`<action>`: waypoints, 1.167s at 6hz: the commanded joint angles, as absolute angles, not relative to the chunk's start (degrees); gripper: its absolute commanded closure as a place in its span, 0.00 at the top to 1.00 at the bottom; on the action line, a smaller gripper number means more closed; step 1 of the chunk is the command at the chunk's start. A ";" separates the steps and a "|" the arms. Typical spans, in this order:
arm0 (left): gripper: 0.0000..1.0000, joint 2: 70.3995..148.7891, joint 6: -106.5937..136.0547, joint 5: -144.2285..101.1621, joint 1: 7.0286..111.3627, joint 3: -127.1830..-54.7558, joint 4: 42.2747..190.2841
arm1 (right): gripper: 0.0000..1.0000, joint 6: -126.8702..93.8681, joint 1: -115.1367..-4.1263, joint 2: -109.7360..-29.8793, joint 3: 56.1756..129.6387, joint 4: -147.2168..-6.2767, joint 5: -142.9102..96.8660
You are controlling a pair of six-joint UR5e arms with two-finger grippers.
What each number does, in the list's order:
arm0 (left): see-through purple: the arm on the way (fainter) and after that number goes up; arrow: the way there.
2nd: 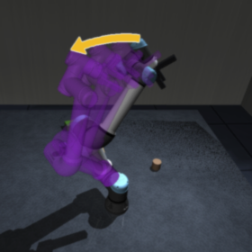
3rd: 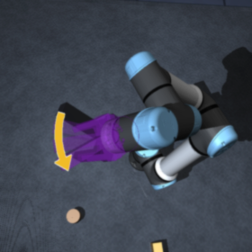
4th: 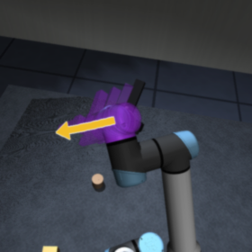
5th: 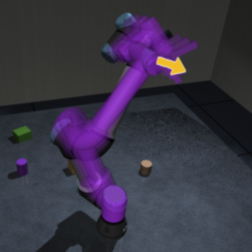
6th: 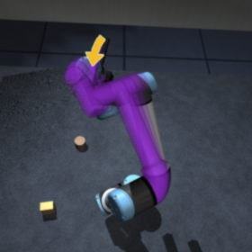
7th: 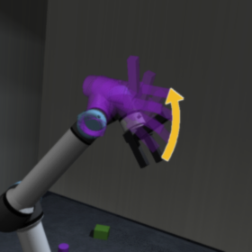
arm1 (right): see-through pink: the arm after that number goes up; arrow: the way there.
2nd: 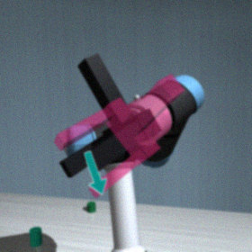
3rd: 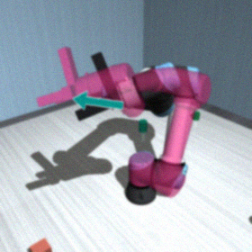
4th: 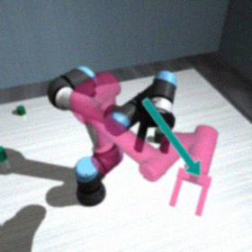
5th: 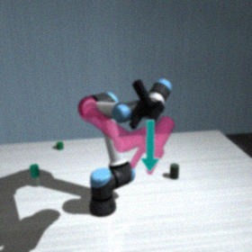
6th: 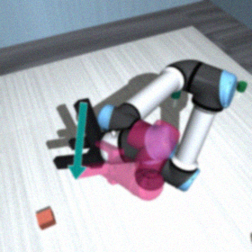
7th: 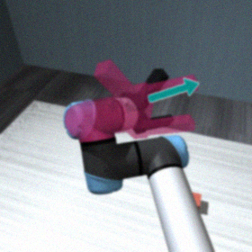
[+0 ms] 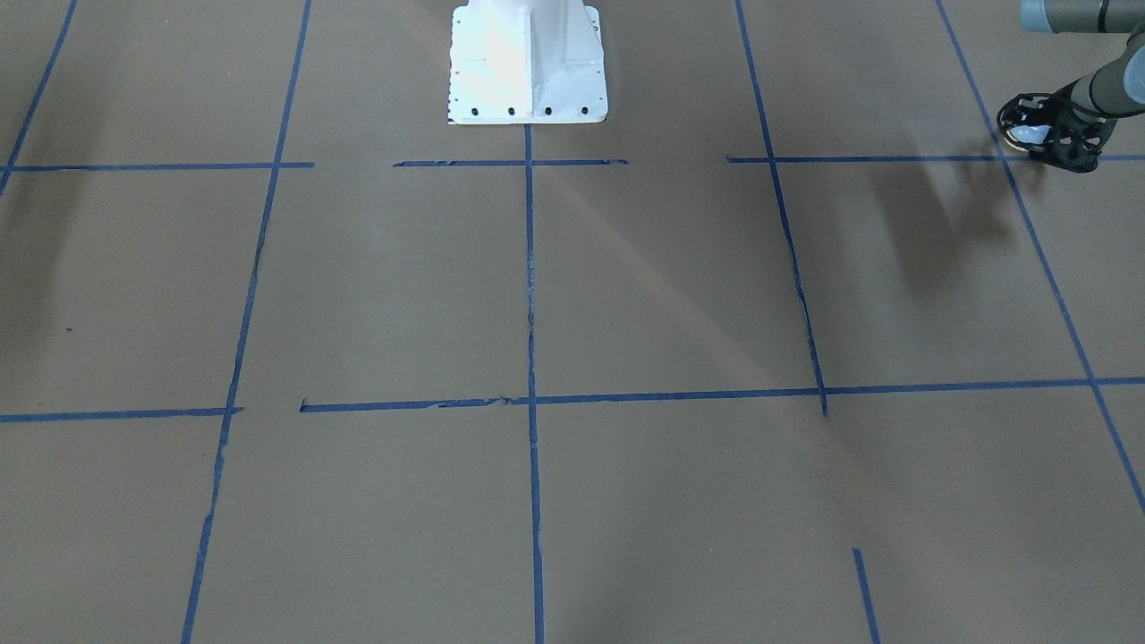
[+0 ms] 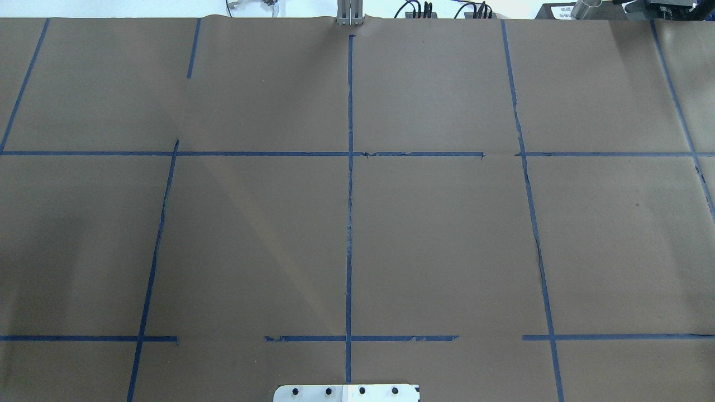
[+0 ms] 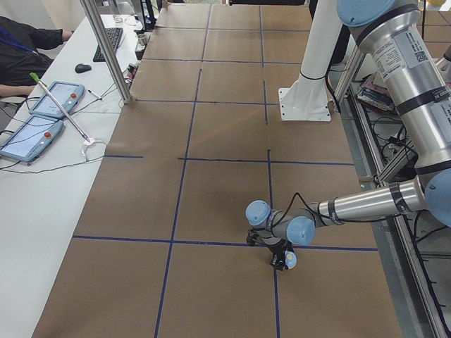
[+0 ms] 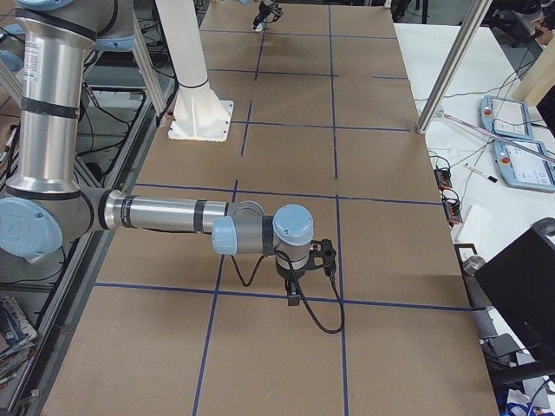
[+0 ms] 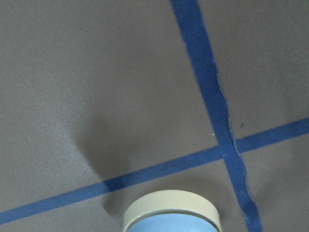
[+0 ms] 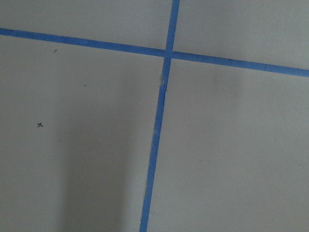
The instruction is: Place and press bell with both arms
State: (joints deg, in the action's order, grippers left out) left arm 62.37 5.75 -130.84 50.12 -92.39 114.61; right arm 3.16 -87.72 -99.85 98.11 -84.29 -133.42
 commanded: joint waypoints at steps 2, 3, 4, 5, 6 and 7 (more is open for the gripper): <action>0.07 61.44 7.37 -130.34 53.06 -102.77 114.87 | 1.00 3.16 -87.71 -99.84 98.44 -84.29 -133.42; 0.07 62.91 8.60 -130.86 60.05 -106.66 112.09 | 1.00 3.16 -87.71 -99.84 98.44 -84.29 -133.50; 0.05 67.02 8.96 -130.78 61.94 -110.79 104.84 | 1.00 3.25 -87.71 -99.84 98.44 -84.29 -133.51; 0.02 70.37 12.97 -130.61 63.18 -113.70 101.89 | 1.00 4.21 -87.71 -99.84 98.96 -84.11 -133.51; 0.01 75.53 19.45 -130.43 63.37 -113.56 101.52 | 1.00 3.52 -87.71 -99.93 100.10 -83.59 -133.59; 0.01 83.68 22.82 -130.34 63.20 -112.25 96.82 | 1.00 3.17 -87.71 -99.93 100.02 -83.58 -133.68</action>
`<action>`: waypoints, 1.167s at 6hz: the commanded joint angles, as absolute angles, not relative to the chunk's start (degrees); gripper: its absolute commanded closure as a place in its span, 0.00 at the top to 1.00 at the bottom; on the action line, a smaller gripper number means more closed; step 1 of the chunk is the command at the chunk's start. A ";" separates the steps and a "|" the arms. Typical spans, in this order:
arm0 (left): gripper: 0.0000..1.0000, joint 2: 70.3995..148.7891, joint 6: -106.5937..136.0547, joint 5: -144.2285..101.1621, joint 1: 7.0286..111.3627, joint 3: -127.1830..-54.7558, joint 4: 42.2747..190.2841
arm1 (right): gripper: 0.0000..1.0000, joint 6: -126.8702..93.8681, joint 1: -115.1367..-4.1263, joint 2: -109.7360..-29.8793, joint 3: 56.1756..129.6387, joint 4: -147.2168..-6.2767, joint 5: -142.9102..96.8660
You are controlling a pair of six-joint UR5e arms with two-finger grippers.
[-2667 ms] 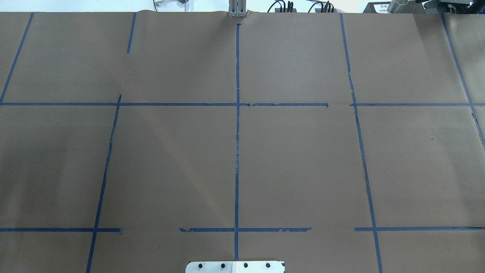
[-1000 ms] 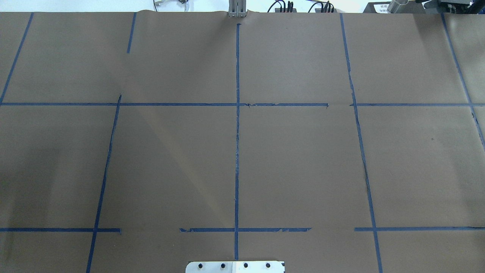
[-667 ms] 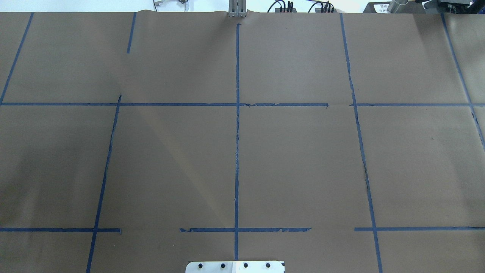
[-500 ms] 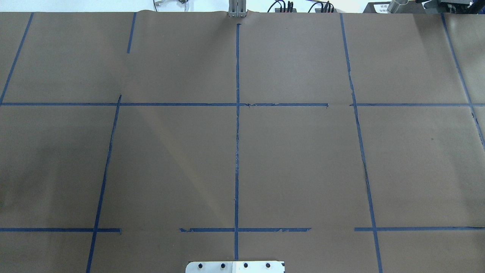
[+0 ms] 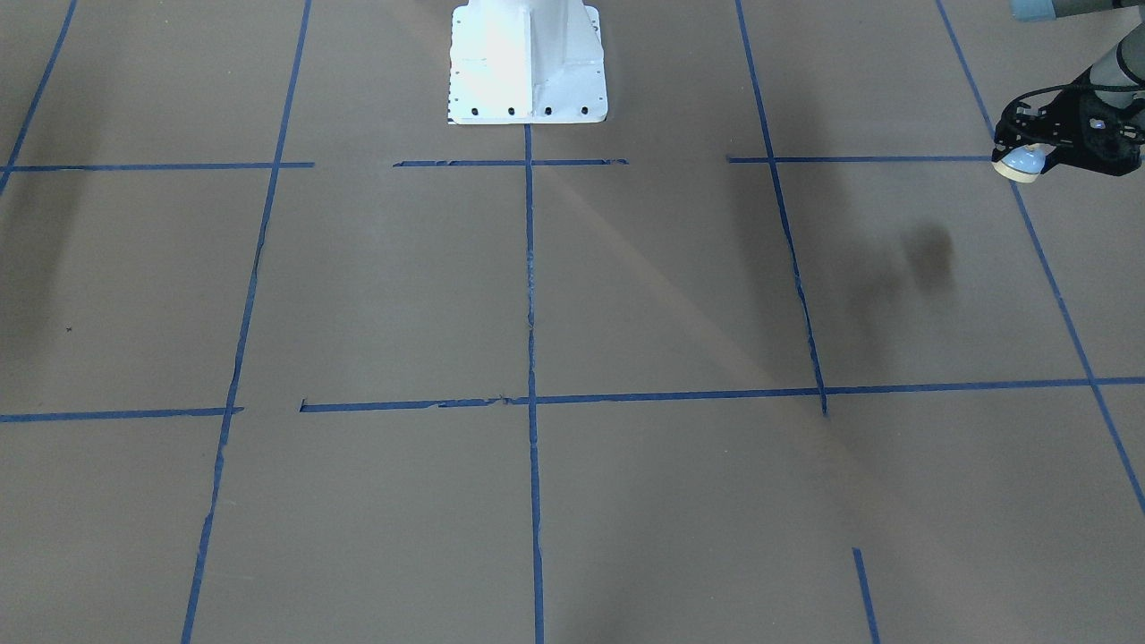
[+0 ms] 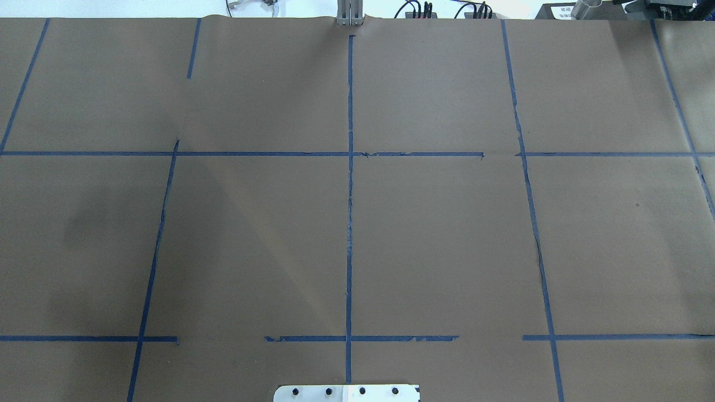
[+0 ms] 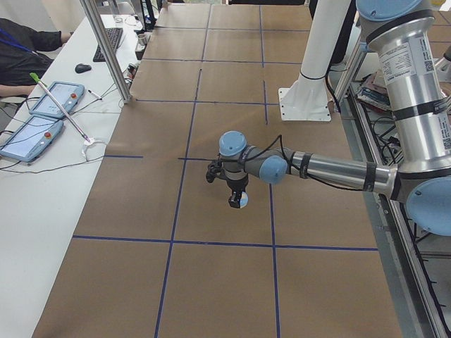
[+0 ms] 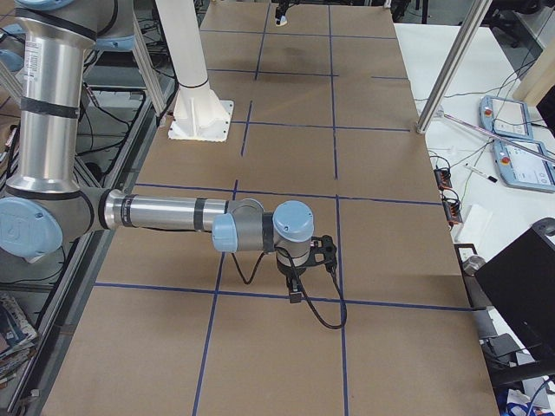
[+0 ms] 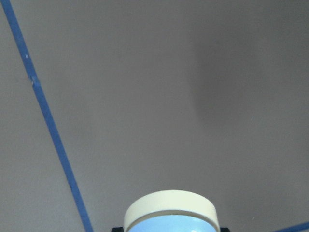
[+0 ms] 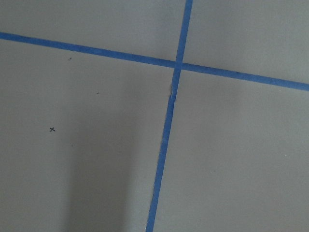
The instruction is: Place and press bell with both arms
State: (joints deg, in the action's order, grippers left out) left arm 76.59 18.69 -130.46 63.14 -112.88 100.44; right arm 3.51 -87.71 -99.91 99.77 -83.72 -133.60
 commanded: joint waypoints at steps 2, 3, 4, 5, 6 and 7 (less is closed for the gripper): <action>0.01 101.69 28.78 -130.34 62.67 -106.82 85.73 | 1.00 3.08 -87.71 -99.76 100.02 -83.58 -133.68; 0.01 110.22 33.09 -130.34 58.49 -99.57 85.69 | 1.00 3.08 -87.71 -99.76 100.02 -83.58 -133.68; 0.01 119.09 40.53 -130.34 54.79 -92.71 86.22 | 1.00 3.16 -87.71 -99.76 99.93 -83.58 -133.59; 0.01 126.84 47.91 -129.82 51.54 -86.72 86.48 | 1.00 3.16 -87.63 -99.67 99.76 -83.58 -133.51; 0.01 132.74 55.30 -126.25 47.68 -82.66 86.66 | 1.00 3.08 -87.63 -99.67 99.67 -83.58 -133.51; 0.01 140.55 63.81 -120.82 42.33 -76.35 87.70 | 1.00 3.08 -87.63 -99.67 99.67 -83.58 -133.42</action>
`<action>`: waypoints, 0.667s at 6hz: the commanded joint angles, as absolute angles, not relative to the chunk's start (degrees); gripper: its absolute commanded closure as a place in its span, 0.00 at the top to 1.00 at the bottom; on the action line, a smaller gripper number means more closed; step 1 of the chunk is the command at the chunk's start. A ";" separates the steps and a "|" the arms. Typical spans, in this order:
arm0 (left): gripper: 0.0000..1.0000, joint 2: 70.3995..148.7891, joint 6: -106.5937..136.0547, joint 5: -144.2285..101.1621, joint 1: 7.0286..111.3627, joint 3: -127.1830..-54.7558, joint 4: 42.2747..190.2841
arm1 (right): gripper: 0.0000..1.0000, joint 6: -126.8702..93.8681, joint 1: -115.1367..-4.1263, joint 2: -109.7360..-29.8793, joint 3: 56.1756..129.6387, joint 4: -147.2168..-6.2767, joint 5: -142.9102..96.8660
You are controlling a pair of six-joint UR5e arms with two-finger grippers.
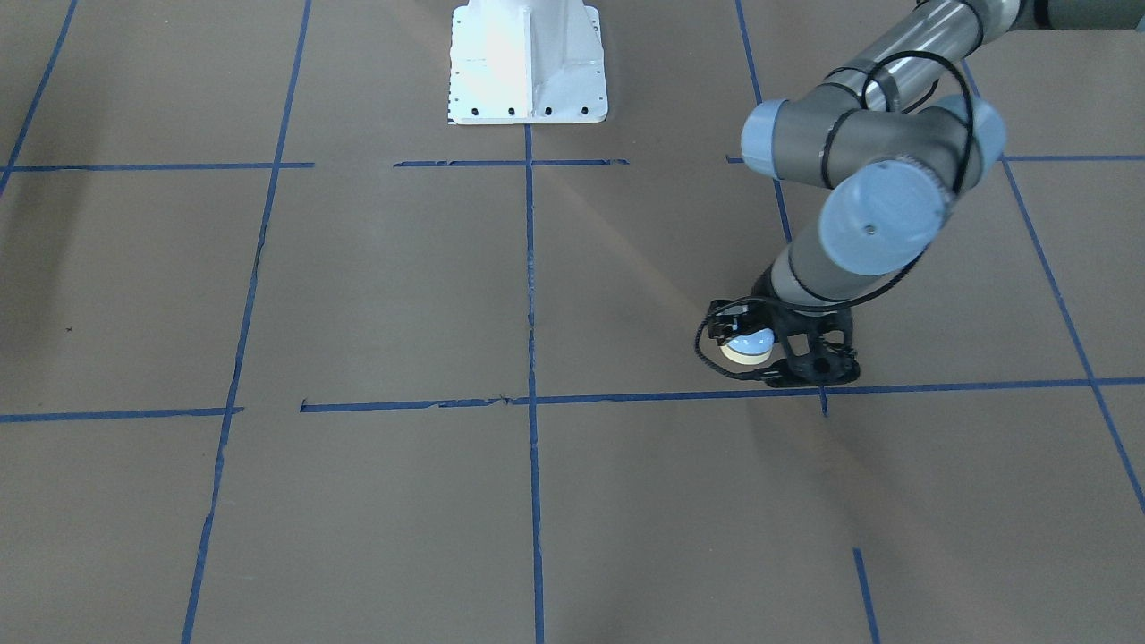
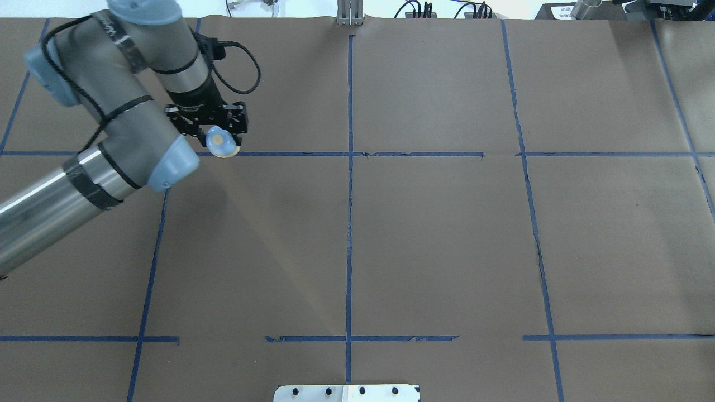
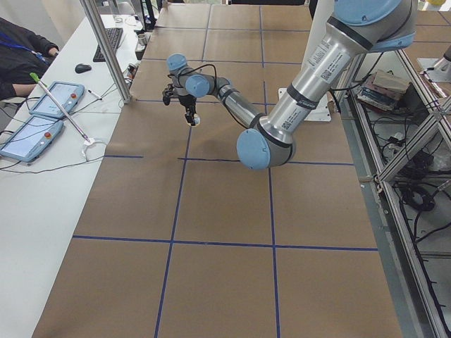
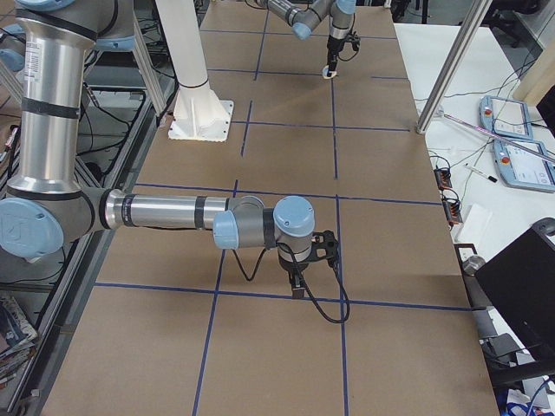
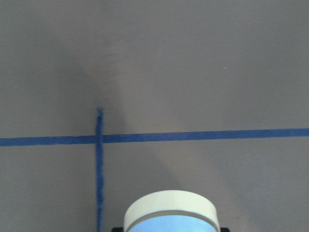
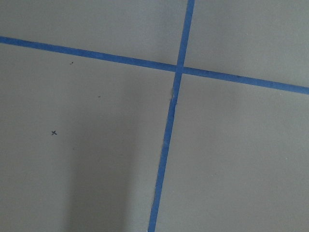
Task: Place and press bell with both arms
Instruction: 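Carry the blue bell with the left gripper toward the grid centre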
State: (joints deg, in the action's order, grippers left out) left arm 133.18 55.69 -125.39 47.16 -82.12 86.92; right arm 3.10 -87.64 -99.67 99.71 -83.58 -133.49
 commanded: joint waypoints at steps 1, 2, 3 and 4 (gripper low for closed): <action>0.01 146.80 69.99 -118.41 38.19 -69.68 89.28 | 1.00 3.08 -87.63 -99.67 99.67 -83.58 -133.42; 0.02 150.61 72.83 -116.56 35.53 -64.91 91.38 | 1.00 3.08 -87.63 -99.67 99.67 -83.58 -133.33; 0.02 153.43 75.99 -115.50 34.20 -59.38 96.02 | 1.00 3.08 -87.63 -99.49 99.58 -83.58 -133.24; 0.05 154.41 75.76 -115.49 34.10 -56.72 97.63 | 1.00 3.08 -87.63 -99.41 99.32 -83.58 -133.16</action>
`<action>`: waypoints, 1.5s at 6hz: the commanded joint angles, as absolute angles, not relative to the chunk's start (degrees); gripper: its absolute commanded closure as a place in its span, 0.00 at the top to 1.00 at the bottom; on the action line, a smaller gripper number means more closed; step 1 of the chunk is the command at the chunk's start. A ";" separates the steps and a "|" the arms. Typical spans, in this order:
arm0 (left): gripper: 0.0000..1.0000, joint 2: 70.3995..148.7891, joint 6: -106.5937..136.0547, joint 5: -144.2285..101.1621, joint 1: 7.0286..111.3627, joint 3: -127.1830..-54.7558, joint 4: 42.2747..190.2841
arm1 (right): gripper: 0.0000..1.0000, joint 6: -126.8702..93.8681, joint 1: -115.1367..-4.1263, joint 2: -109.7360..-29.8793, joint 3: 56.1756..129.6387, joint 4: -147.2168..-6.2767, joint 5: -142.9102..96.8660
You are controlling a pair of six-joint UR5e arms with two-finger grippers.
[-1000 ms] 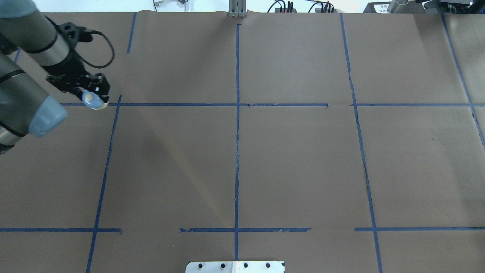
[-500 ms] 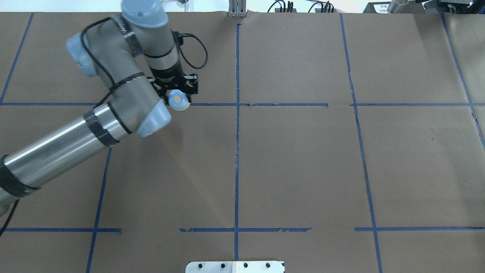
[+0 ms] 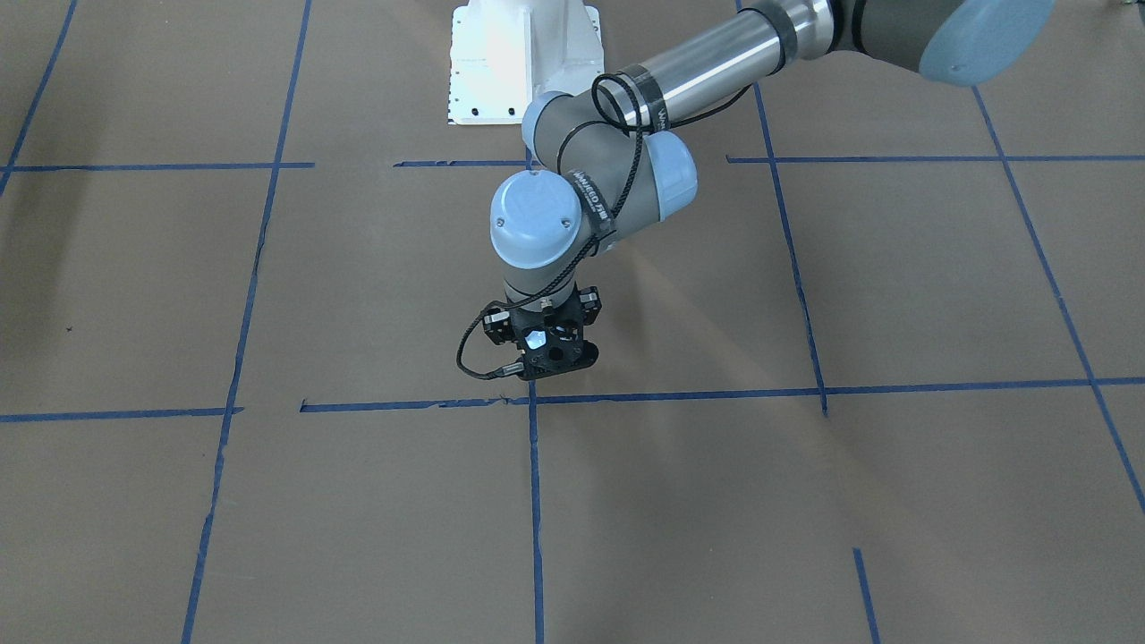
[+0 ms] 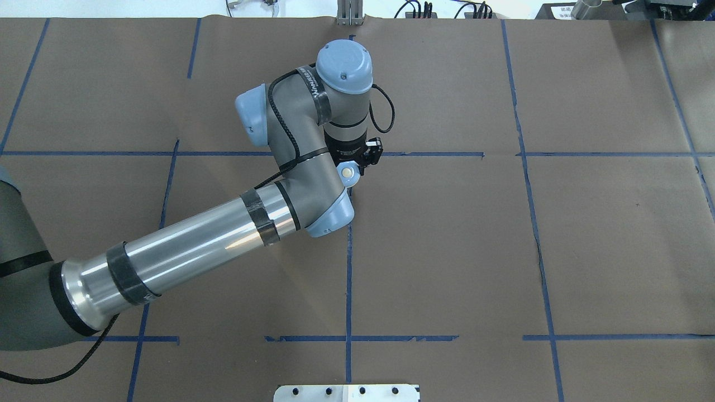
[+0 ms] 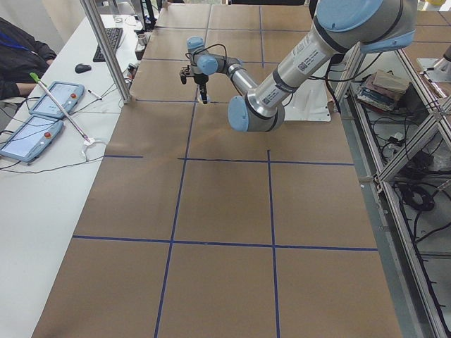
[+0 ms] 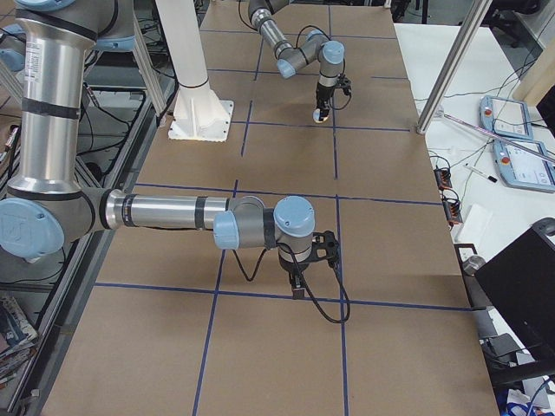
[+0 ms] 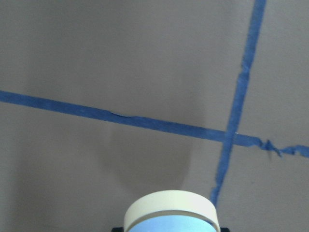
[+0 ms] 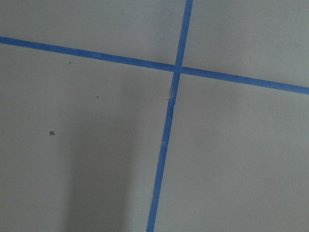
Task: Place and press bell with both arms
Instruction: 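Carry the blue bell with the left gripper toward the grid centre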
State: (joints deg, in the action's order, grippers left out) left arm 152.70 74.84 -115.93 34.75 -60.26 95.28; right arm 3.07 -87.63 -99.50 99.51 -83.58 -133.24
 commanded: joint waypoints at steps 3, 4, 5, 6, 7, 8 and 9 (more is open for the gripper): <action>0.19 154.07 72.35 -114.61 34.80 -56.60 97.56 | 1.00 3.08 -87.54 -99.32 99.23 -83.58 -133.16; 0.66 153.81 71.99 -114.61 34.98 -56.60 97.56 | 1.00 3.08 -87.63 -99.32 99.23 -83.67 -133.24; 1.00 153.72 70.94 -114.70 35.07 -56.69 97.47 | 1.00 2.99 -87.54 -99.14 99.23 -83.67 -133.24; 1.00 153.72 70.32 -115.22 36.29 -57.12 97.30 | 1.00 2.99 -87.37 -99.05 99.32 -83.67 -133.42; 1.00 152.94 69.27 -117.66 38.21 -59.13 96.86 | 1.00 2.99 -87.36 -98.97 99.40 -83.67 -133.50; 1.00 150.67 66.73 -119.43 39.89 -63.50 95.12 | 1.00 2.99 -87.10 -98.88 99.67 -83.58 -133.68; 1.00 146.29 61.31 -119.70 41.56 -71.72 89.36 | 1.00 2.73 -86.49 -97.75 99.58 -83.67 -134.20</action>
